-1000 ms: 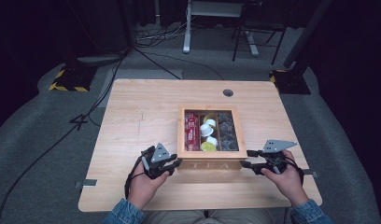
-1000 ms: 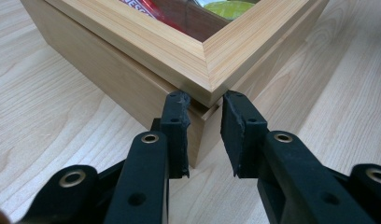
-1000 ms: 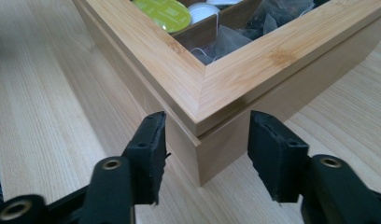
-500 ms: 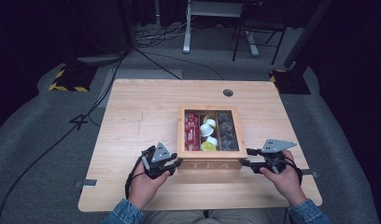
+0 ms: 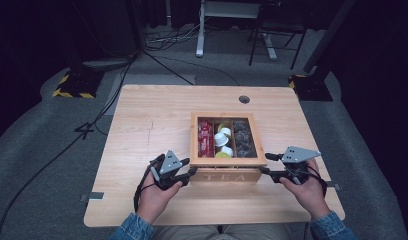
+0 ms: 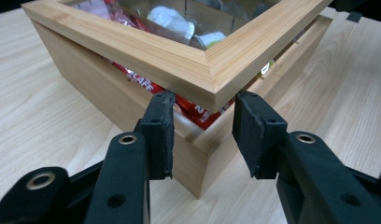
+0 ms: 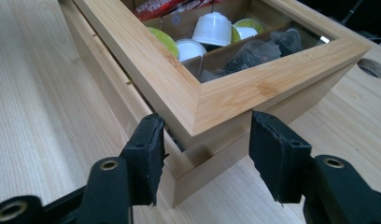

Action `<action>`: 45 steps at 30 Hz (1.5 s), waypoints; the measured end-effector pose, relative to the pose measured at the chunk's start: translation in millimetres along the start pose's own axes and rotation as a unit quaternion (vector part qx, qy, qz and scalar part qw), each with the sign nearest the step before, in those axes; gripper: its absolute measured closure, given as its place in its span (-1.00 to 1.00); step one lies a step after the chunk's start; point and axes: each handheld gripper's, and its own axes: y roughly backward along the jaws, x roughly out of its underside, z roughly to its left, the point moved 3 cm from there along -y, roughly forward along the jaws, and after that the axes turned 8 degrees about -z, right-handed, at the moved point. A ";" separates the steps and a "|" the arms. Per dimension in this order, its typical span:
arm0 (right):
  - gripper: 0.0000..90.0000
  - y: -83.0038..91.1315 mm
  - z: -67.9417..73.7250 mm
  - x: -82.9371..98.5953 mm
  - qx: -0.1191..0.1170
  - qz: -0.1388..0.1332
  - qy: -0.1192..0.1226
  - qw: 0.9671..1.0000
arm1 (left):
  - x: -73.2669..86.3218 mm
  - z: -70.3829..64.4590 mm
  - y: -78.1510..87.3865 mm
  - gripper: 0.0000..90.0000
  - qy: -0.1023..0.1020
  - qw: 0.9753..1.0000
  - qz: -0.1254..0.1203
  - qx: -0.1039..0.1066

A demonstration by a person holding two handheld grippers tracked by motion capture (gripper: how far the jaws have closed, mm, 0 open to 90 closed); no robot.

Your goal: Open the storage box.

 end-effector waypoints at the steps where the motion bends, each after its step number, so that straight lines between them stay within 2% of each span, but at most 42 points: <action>1: -0.02 0.4 -0.6 -1.6 0.001 -0.003 0.001 1.000 | -1.1 0.2 -0.3 0.29 0.001 1.000 -0.002 0.000; 6: -0.06 2.9 -4.1 -10.8 0.005 -0.015 0.009 1.000 | -6.3 0.9 -2.2 0.24 -0.007 1.000 -0.007 -0.008; 8: -0.07 4.0 -6.3 -16.7 0.009 -0.024 0.016 1.000 | -4.7 2.2 -2.7 0.21 -0.010 1.000 -0.002 -0.013; 14: -0.07 8.6 -13.6 -35.2 0.019 -0.044 0.031 0.998 | 4.7 9.2 1.8 0.18 0.002 1.000 0.011 -0.028; 16: -0.07 10.2 -16.6 -41.6 0.021 -0.050 0.036 0.998 | 6.5 11.8 6.2 0.17 -0.003 0.999 0.015 -0.036; 19: -0.06 11.3 -22.7 -49.9 0.018 -0.061 0.033 0.997 | 10.5 14.9 12.4 0.15 -0.001 0.999 0.017 -0.048; 22: -0.03 12.0 -27.8 -58.0 0.017 -0.070 0.032 0.997 | 16.2 20.5 21.5 0.14 -0.015 0.997 0.024 -0.069; 27: 0.00 11.9 -34.5 -66.3 0.016 -0.084 0.025 0.996 | 26.6 38.1 40.8 0.15 0.004 0.994 0.024 -0.104; 30: 0.03 9.9 -37.9 -71.1 0.013 -0.084 0.027 0.996 | 30.8 45.6 46.8 0.15 0.011 0.993 0.024 -0.115; 34: 0.06 8.5 -42.9 -79.8 0.020 -0.083 0.034 0.996 | 35.4 51.1 47.4 0.16 0.026 0.993 0.024 -0.116; 39: 0.09 6.0 -52.1 -91.5 0.025 -0.094 0.032 0.995 | 36.8 53.5 43.6 0.16 0.024 0.993 0.029 -0.111; 45: 0.11 0.1 -61.4 -98.3 0.023 -0.117 0.018 0.993 | 39.3 57.4 38.0 0.16 0.023 0.994 0.035 -0.104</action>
